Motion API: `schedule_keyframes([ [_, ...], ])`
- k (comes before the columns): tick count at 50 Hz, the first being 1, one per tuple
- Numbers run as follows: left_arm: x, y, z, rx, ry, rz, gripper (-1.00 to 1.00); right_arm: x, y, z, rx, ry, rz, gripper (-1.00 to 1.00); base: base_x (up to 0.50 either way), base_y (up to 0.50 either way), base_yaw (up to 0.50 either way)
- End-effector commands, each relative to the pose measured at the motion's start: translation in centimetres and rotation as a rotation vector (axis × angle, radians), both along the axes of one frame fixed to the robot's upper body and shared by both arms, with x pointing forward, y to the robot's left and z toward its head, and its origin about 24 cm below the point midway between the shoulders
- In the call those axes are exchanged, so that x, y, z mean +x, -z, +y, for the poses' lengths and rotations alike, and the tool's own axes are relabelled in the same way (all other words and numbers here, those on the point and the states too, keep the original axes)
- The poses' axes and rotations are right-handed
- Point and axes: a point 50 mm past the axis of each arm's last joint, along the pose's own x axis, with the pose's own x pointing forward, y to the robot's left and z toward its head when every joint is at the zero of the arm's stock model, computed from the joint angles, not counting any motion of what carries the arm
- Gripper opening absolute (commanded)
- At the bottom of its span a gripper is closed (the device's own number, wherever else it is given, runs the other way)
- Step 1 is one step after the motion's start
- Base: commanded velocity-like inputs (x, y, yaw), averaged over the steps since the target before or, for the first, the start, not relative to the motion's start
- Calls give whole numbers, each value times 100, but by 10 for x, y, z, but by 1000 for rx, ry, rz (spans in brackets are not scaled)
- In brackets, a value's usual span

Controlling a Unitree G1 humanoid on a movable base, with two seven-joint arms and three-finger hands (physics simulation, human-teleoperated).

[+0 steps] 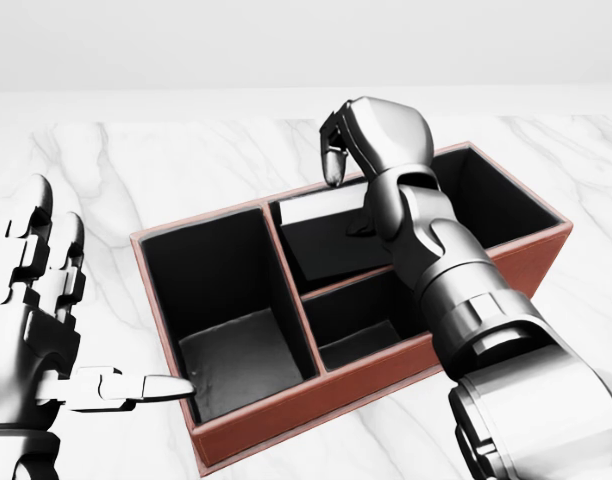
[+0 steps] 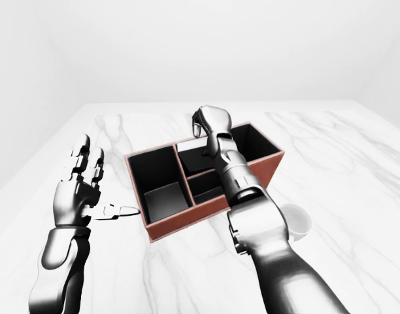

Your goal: Pick up the book and place it in the front compartment of the caddy.

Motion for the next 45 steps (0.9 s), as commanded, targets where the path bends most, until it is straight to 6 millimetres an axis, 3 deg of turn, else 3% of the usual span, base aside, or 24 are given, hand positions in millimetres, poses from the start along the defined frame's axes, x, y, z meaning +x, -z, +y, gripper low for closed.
schedule_keyframes([
  [1,-1,-2,0,0,0,-9,99,1,-9,2,16,1,-42,-100,0,0,0],
  [45,0,-2,0,-1,-2,-8,100,-1,-9,8,-70,-14,-86,-100,0,0,0],
])
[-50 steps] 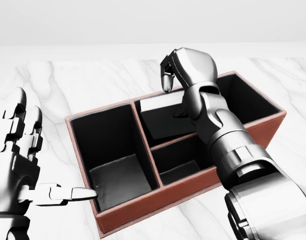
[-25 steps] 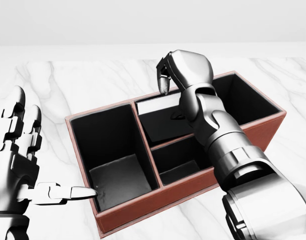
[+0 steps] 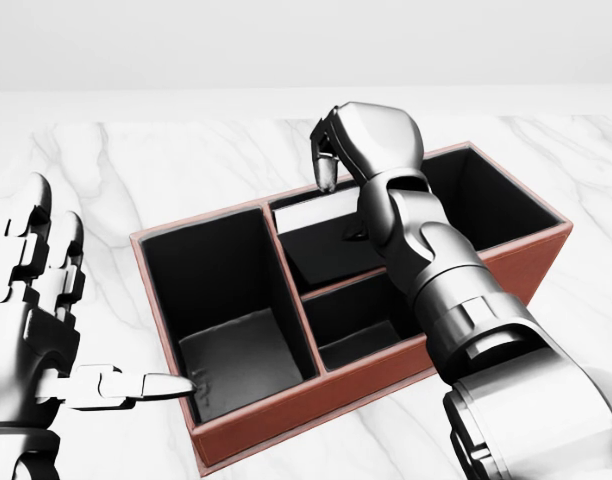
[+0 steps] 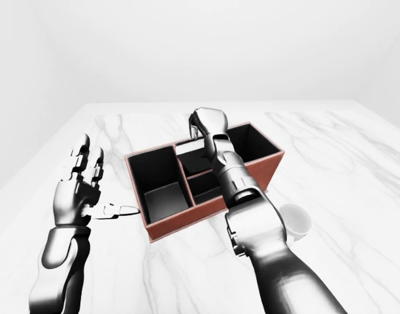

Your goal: Pick up the book and place it in the front compartment of the caddy.

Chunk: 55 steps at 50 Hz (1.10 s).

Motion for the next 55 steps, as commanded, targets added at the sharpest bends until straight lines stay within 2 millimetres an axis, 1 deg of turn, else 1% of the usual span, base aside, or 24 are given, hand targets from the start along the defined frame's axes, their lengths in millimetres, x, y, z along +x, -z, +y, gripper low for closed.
schedule_keyframes([
  [1,-1,-2,0,1,0,-7,99,1,-12,0,-10,11,-81,-100,0,0,0],
  [18,-1,-1,0,1,1,-6,99,0,-10,3,-28,9,-100,-100,0,0,0],
  [21,-1,-1,0,1,0,-3,99,-1,-7,3,-38,6,-94,-100,0,0,0],
  [22,-1,-2,0,1,0,-7,99,-1,-6,4,-33,4,-86,67,0,0,0],
  [23,-1,-2,0,1,0,-9,99,-1,-6,4,-34,4,-87,89,0,0,0],
  [24,-1,-1,0,1,0,-7,99,-1,-6,4,-36,3,-90,100,0,0,0],
  [30,1,1,0,0,0,5,100,-1,-6,4,-25,2,-75,100,0,0,0],
  [46,1,2,0,0,1,8,99,-3,5,0,-38,9,-59,100,0,0,0],
  [51,1,2,0,0,-1,7,99,-4,9,-4,23,15,-31,100,0,0,0],
  [55,0,-1,1,-1,-2,-4,100,-4,10,-8,139,12,25,100,0,0,0],
])
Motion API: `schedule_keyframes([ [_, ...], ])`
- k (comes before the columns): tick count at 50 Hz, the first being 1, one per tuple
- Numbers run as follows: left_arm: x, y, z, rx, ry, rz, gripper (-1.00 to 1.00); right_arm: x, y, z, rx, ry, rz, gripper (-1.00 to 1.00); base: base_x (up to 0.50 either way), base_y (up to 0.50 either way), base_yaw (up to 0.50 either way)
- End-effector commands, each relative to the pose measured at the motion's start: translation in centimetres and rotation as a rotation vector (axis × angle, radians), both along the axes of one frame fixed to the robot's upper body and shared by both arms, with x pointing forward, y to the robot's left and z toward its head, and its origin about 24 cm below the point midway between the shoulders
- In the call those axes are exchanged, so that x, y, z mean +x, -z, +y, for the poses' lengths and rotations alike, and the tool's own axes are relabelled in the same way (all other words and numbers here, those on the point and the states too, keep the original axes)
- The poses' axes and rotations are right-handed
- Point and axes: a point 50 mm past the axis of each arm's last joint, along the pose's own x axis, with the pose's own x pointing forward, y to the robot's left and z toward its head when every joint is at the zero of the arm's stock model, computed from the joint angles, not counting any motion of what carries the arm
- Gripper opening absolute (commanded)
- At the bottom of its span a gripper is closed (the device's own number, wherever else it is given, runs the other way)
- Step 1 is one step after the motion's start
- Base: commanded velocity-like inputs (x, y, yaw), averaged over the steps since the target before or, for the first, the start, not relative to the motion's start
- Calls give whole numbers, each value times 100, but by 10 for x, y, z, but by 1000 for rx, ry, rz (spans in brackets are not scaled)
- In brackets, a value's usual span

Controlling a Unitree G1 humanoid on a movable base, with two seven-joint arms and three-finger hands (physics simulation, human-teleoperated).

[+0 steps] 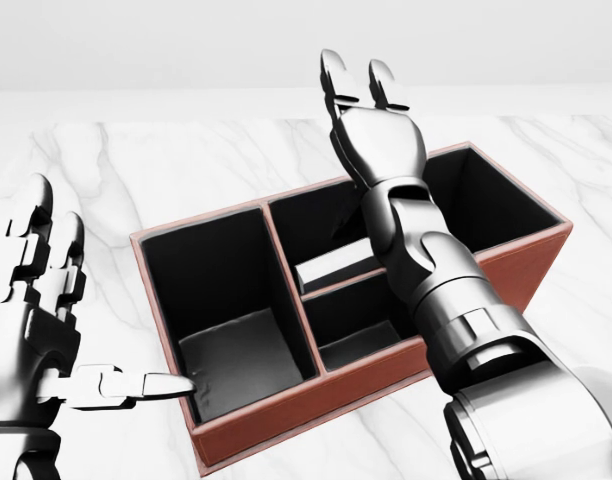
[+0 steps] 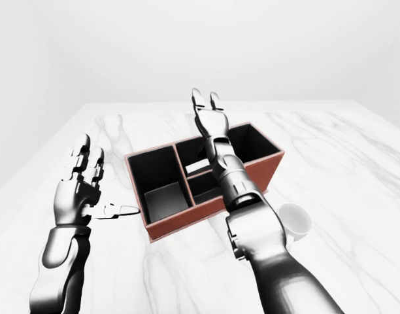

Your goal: Pick up the book and place it in the front compartment of the caddy.

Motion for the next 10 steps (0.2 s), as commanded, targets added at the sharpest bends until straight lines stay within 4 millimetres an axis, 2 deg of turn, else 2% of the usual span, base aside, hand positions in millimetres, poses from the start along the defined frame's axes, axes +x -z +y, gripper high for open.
schedule_keyframes([
  [1,-1,-2,1,-1,-1,-9,99,-2,5,-8,154,-5,69,100,0,0,0],
  [10,-3,-5,1,-1,-2,-25,100,-9,2,-15,388,-86,137,100,0,0,0],
])
